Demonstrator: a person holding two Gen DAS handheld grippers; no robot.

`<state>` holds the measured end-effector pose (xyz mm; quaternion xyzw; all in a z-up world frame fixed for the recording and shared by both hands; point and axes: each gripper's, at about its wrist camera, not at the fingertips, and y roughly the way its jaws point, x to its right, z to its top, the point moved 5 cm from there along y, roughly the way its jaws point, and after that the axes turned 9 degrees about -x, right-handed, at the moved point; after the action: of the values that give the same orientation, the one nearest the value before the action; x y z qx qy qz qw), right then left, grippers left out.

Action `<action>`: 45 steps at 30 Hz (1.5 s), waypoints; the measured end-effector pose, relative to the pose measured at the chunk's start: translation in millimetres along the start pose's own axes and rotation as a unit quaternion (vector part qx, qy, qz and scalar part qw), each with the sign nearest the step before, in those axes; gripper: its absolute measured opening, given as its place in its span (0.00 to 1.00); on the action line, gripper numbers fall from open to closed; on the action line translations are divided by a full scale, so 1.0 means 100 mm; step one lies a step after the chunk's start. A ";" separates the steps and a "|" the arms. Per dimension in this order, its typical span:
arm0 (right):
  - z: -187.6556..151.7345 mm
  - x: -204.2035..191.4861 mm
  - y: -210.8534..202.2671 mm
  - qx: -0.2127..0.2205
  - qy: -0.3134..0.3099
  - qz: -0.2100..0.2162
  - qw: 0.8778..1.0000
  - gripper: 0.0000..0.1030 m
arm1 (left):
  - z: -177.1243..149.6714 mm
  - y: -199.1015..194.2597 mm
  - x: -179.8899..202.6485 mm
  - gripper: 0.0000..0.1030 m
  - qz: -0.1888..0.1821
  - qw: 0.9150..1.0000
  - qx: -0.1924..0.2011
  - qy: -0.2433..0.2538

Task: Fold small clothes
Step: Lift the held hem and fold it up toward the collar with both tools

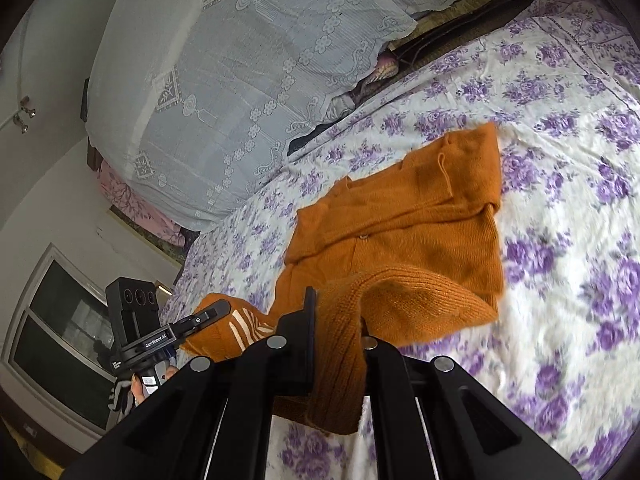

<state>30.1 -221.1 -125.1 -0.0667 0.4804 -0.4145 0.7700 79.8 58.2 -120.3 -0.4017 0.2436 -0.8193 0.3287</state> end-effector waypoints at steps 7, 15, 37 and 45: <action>0.27 0.05 0.15 0.004 0.016 0.005 1.000 0.06 | 0.31 0.07 -0.07 0.06 0.006 1.000 0.015 -0.007; 0.56 0.16 0.30 0.010 0.034 0.008 0.999 0.06 | 0.62 0.24 -0.20 0.06 0.005 1.000 0.021 -0.021; 1.23 1.11 0.85 0.012 0.164 0.001 0.986 0.09 | 1.30 1.01 -0.83 0.06 0.057 0.994 0.007 -0.093; 1.23 1.29 0.98 0.002 0.173 0.001 0.985 0.07 | 1.22 1.12 -1.12 0.08 0.021 0.990 0.002 -0.139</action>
<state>209.1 -285.2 -197.4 0.0080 0.6051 -0.4206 0.6759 269.8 49.7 -182.7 -0.5060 0.2025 -0.7489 0.3770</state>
